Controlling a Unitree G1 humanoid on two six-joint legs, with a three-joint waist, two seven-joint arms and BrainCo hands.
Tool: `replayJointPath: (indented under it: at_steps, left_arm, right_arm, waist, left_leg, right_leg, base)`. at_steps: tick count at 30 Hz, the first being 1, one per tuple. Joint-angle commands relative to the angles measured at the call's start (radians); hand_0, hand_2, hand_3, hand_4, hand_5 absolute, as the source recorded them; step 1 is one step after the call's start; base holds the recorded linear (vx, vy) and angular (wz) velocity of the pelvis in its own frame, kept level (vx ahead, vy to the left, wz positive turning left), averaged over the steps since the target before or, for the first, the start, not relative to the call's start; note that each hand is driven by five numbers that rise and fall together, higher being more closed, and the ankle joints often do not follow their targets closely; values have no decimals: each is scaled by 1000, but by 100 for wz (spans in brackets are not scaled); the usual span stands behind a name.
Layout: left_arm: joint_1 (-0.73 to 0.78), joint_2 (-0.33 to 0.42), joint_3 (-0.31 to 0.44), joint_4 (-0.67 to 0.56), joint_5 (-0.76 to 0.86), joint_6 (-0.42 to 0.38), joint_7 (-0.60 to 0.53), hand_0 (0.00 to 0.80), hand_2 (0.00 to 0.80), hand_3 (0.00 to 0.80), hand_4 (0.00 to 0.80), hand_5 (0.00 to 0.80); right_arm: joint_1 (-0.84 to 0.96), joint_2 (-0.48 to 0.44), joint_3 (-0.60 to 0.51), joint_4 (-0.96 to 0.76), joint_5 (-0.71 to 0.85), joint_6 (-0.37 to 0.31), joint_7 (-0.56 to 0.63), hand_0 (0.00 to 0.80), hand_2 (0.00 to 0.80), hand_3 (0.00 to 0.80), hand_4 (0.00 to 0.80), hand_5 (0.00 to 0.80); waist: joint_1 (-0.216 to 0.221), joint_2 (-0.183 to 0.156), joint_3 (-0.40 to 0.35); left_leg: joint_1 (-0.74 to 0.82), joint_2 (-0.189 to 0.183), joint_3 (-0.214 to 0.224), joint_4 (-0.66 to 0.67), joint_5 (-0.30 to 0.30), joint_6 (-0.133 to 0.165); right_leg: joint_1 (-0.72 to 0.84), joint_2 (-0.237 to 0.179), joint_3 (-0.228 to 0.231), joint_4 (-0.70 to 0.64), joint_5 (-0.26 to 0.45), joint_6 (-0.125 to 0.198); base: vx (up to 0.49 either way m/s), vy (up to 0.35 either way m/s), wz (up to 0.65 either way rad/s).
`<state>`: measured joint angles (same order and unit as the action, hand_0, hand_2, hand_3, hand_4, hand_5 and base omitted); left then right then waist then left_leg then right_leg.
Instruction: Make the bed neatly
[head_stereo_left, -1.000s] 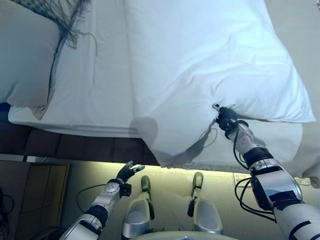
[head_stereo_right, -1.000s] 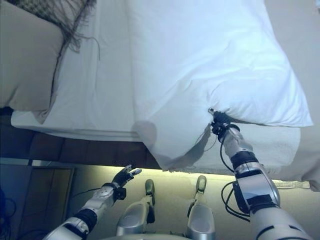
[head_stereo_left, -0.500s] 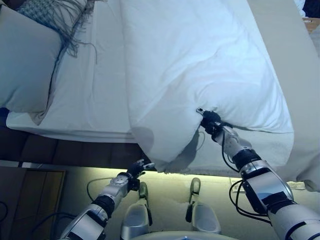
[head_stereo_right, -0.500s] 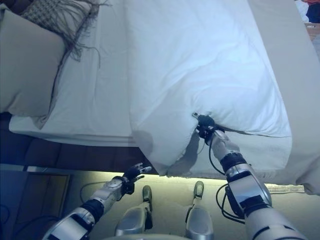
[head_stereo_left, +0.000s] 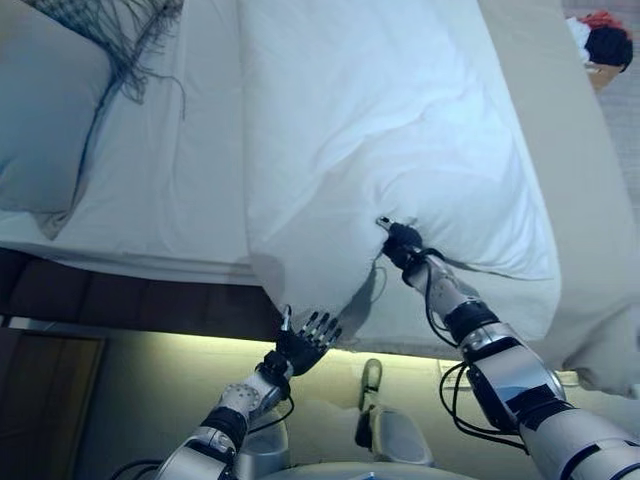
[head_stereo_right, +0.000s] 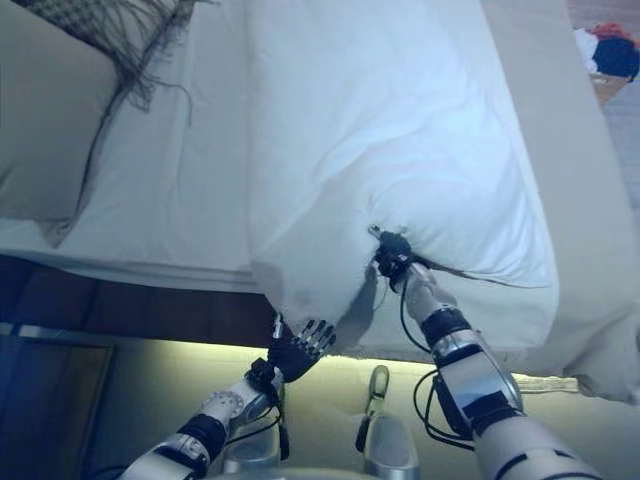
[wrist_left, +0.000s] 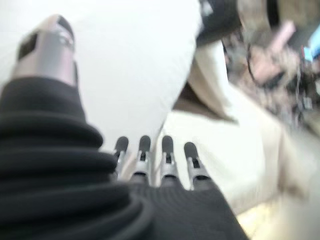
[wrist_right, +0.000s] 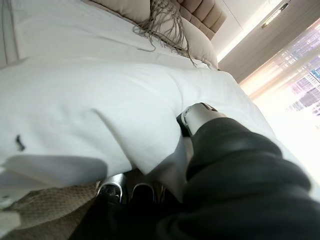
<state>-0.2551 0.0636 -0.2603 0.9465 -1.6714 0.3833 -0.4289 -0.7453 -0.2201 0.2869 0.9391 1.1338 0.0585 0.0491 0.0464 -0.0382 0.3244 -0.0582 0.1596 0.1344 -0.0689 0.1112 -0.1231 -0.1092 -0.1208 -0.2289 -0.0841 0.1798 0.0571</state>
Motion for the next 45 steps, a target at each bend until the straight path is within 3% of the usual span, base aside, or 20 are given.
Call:
replayJointPath:
  at_steps: [1,10,18,24,29,32,37,45]
  left_arm:
    - [-97,-64,-43,-8,-95,-3,49,0,0,0,0,0]
    - [-168,-114,-73,-84,-298,-119,119,0,0,0,0,0]
    - [-228,-187,-108,-118,-301,-262,138,0,0,0,0,0]
    - [-258,-213,-128,-121,-301,-317,160,0,0,0,0,0]
    - [-273,-233,-162,-103,-301,-325,187,0,0,0,0,0]
    - [-258,-246,-193,-90,-301,-343,258,0,0,0,0,0]
    - [-224,-238,-208,-33,-301,-314,331,0,0,0,0,0]
    - [-214,-234,-242,8,-301,-249,285,0,0,0,0,0]
  right_arm:
    - [-168,66,-1,-129,75,-70,31,800,800,800,800,800]
    - [-168,143,39,-280,173,-123,4,800,800,800,800,800]
    - [-167,196,103,-431,192,-130,-3,800,800,800,800,800]
    - [-156,214,153,-512,189,-123,23,800,800,800,800,800]
    - [-155,223,192,-548,147,-140,26,800,800,800,800,800]
    - [-157,218,198,-542,133,-147,10,800,800,800,800,800]
    - [-178,204,196,-500,130,-158,-5,800,800,800,800,800]
    - [-235,179,195,-501,137,-158,-22,800,800,800,800,800]
  waist:
    - [57,-36,26]
    - [44,-67,58]
    - [28,-108,97]
    - [13,-120,115]
    - [2,-116,123]
    - [2,-106,125]
    - [8,-82,127]
    - [18,-78,142]
  left_leg:
    - [-23,46,-4,22,5,15]
    - [-68,64,-12,29,22,6]
    - [-117,85,-13,42,32,-4]
    - [-142,89,-13,46,43,-8]
    - [-150,85,-9,48,46,-11]
    - [-147,79,-9,49,44,-10]
    - [-129,66,-14,25,53,-9]
    - [-136,68,-11,11,61,-10]
  right_leg:
    - [-14,-87,4,129,-67,46]
    - [-58,-66,5,145,-63,43]
    - [-107,-36,-2,158,-63,40]
    - [-132,-26,-4,161,-62,37]
    - [-143,-28,-6,165,-62,38]
    - [-140,-32,-9,166,-65,37]
    - [-126,-39,-11,159,-64,40]
    - [-140,-39,-24,165,-62,44]
  base:
    - [-22,-61,6]
    - [-31,-37,-2]
    - [-58,-67,-2]
    - [-41,-31,-3]
    - [-17,2,-2]
    - [0,0,0]
    - [0,0,0]
    - [-1,-4,0]
